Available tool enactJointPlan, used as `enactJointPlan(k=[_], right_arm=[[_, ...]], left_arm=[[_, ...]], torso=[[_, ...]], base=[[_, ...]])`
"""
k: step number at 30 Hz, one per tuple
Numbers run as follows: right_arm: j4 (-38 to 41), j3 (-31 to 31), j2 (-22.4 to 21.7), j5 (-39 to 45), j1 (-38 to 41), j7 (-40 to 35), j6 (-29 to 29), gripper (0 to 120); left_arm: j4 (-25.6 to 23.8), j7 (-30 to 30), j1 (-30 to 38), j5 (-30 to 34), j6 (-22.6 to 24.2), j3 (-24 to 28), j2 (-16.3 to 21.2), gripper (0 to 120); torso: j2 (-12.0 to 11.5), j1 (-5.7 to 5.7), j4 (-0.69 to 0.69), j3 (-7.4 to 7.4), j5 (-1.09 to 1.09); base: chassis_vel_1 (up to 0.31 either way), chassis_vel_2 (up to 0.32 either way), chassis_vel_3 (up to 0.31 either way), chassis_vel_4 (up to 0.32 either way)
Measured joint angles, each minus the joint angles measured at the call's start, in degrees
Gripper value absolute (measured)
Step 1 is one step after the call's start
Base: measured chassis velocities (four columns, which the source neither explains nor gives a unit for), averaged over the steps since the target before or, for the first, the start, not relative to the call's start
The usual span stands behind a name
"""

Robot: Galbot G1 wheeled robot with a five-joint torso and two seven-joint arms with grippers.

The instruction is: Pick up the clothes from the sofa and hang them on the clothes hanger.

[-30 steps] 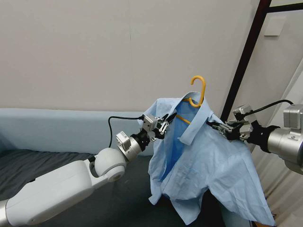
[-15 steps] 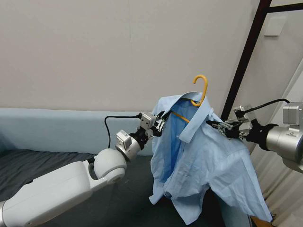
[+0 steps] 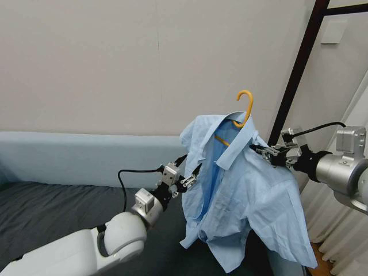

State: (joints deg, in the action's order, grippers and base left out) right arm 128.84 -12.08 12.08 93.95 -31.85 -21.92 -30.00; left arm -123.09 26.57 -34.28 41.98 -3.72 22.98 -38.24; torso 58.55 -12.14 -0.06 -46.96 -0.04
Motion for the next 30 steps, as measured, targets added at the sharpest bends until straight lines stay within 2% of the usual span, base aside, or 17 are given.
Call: enactJointPlan(k=[2, 4, 6, 8, 9, 12, 14, 16, 20, 23, 30], right_arm=[[-0.45, -1.6, 0.47, 1.8, 0.02, -0.81, -0.47, 7], [-0.52, -2.0, 0.48, 2.39, 0.04, -0.92, -0.57, 7], [-0.81, -3.45, 0.29, 3.85, 0.09, -1.0, -0.92, 7], [-1.44, -4.85, -0.07, 5.2, 0.18, -1.26, -1.43, 7], [-1.44, -4.85, -0.07, 5.2, 0.18, -1.26, -1.43, 7], [-2.7, -7.19, -0.82, 7.4, 0.54, -1.81, -2.63, 7], [-3.95, -8.76, -1.65, 10.58, 2.16, -2.86, -3.85, 7], [-4.4, -8.31, -1.93, 11.46, 3.5, -3.17, -4.11, 7], [-6.29, -0.12, -3.29, 15.39, 16.24, -5.15, -5.24, 7], [-6.42, 2.54, -4.23, 16.34, 20.97, -5.66, -5.46, 7], [-5.8, 3.15, -4.56, 16.13, 20.68, -7.73, -5.76, 7]], left_arm=[[-2.44, 0.05, -5.87, 1.54, -0.33, -6.63, -0.54, 88], [-2.94, 0.06, -7.23, 1.76, -0.4, -8.28, -0.8, 91], [-5.1, -0.11, -14.1, 2.12, -0.52, -15.58, -2.25, 98], [-6.78, -0.64, -20.47, 1.72, 0.26, -20.71, -3.75, 100], [-6.78, -0.64, -20.47, 1.72, 0.26, -20.71, -3.75, 100], [-8.45, -1.12, -29.87, -2.54, 3.8, -26.76, -5.96, 100], [-8.78, -1.86, -36.22, -5.98, 3.94, -30.28, -7.86, 100], [-8.73, -2.16, -38.0, -7.36, 3.68, -31.4, -8.67, 100], [-7.59, -3.5, -44.67, -13.6, 1.36, -35.32, -13.19, 100], [-7.54, -4.2, -47.6, -16.08, -0.06, -36.51, -15.23, 100], [-8.38, -5.83, -54.52, -20.82, -2.23, -38.61, -19.57, 100]], torso=[[0.0, 0.0, 0.0, 0.0, 0.0], [0.0, 0.0, -0.01, 0.0, 0.0], [0.0, 0.0, -0.02, 0.01, 0.0], [0.0, 0.0, 0.0, 0.01, 0.0], [0.0, 0.0, 0.0, 0.01, 0.0], [0.0, 0.0, -0.01, 0.0, 0.01], [0.01, 0.0, 0.01, 0.01, 0.0], [0.01, 0.0, -0.01, 0.01, 0.0], [0.0, 0.0, 0.0, 0.01, 0.0], [0.0, 0.0, 0.0, 0.0, 0.0], [0.01, 0.01, -0.01, 0.01, 0.01]], base=[[0.0, 0.0, 0.0, 0.0], [0.0, 0.0, 0.0, 0.0], [0.0, 0.0, 0.0, 0.0], [0.0, 0.0, 0.0, 0.0], [0.0, 0.0, 0.0, 0.0], [0.0, 0.0, 0.0, 0.0], [0.0, 0.0, 0.0, 0.0], [0.0, 0.0, 0.0, 0.0], [0.0, 0.0, 0.0, 0.0], [0.0, 0.0, 0.0, 0.0], [0.0, 0.0, 0.0, 0.0]])
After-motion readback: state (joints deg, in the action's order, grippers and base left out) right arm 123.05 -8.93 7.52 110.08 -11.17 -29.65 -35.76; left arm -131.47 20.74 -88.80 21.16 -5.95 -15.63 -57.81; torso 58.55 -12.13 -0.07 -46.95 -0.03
